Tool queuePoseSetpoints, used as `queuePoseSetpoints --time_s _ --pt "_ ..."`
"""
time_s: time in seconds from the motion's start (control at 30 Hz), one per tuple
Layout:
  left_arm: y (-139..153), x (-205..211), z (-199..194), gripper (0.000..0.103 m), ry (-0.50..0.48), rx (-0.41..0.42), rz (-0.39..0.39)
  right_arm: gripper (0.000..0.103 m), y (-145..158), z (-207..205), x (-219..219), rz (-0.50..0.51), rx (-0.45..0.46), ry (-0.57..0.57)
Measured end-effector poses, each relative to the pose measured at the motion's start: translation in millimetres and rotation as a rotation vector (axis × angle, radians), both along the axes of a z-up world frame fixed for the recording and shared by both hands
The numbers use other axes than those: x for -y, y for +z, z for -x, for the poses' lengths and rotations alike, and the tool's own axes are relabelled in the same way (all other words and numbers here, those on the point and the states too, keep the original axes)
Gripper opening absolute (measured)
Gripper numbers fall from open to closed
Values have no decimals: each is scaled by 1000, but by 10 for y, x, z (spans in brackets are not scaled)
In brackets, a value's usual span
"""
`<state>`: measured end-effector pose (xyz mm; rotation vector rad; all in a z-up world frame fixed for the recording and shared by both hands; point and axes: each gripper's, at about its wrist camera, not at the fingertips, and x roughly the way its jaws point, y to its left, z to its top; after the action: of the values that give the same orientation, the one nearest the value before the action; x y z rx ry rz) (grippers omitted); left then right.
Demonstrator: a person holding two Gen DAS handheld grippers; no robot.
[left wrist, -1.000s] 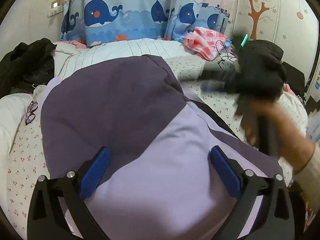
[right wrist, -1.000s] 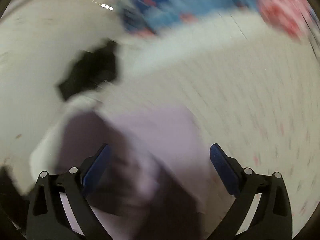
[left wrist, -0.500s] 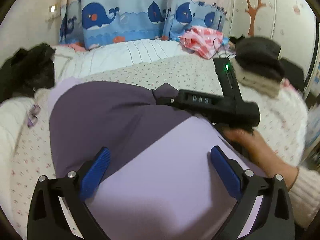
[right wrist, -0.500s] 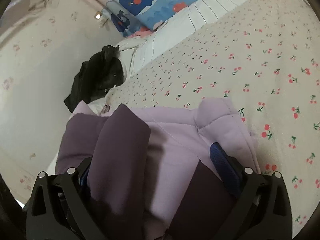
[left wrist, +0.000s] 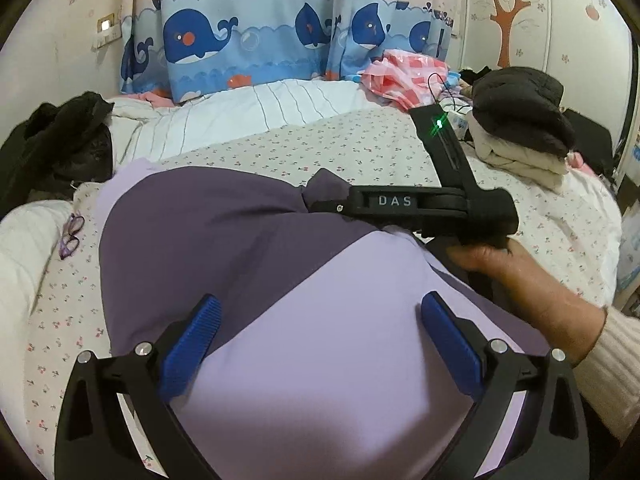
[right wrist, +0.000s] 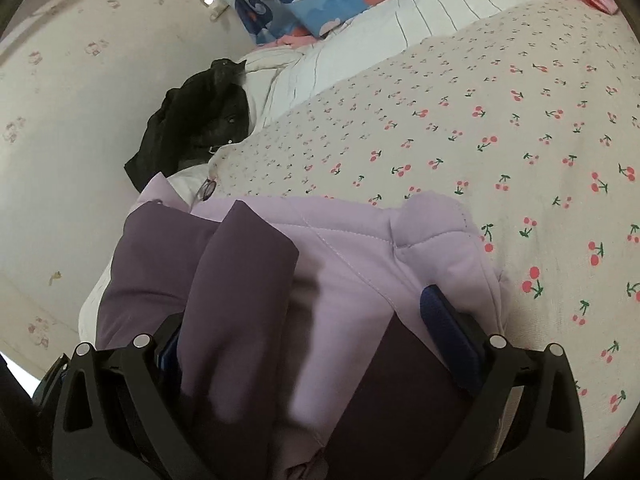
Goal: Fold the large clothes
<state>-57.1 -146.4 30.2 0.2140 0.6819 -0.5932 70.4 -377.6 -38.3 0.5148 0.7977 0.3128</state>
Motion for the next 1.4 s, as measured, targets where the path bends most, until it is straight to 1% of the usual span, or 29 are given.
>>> queuePoseSetpoints --time_s 0.3,0.53,0.8,0.9,1.0,1.07,1.17,1.2,1.27,1.3,1.33,1.4 --pt "2 14 40 96 -2 17 -8 96 -34 87 125 -86 40 4" --pt "4 46 89 96 -2 33 -25 96 -29 129 157 -97 58 1" --pt "4 42 88 96 -4 33 -25 96 13 131 125 -82 46 7" --pt "48 -48 43 96 -28 1 23 96 89 135 67 -31 10 14" --pt "120 -376 -145 96 15 -70 122 96 245 164 15 67 -52 19" --pt "127 -674 -296 96 53 -146 203 96 373 203 -24 154 -91 29" --pt "74 -1128 -482 96 140 -251 320 96 529 276 -104 277 -141 44" --pt "25 -1277 -555 96 174 -303 367 96 559 305 -141 318 -156 50" --pt "-173 -1589 -724 96 242 -449 484 96 621 380 -190 372 -182 53" --pt "-306 -1745 -794 96 279 -518 550 96 664 428 -203 387 -183 50" --pt "-398 -1814 -831 96 298 -557 577 96 694 480 -202 387 -185 47" --pt "-570 -1836 -886 96 304 -626 600 96 682 541 -162 337 -206 43"
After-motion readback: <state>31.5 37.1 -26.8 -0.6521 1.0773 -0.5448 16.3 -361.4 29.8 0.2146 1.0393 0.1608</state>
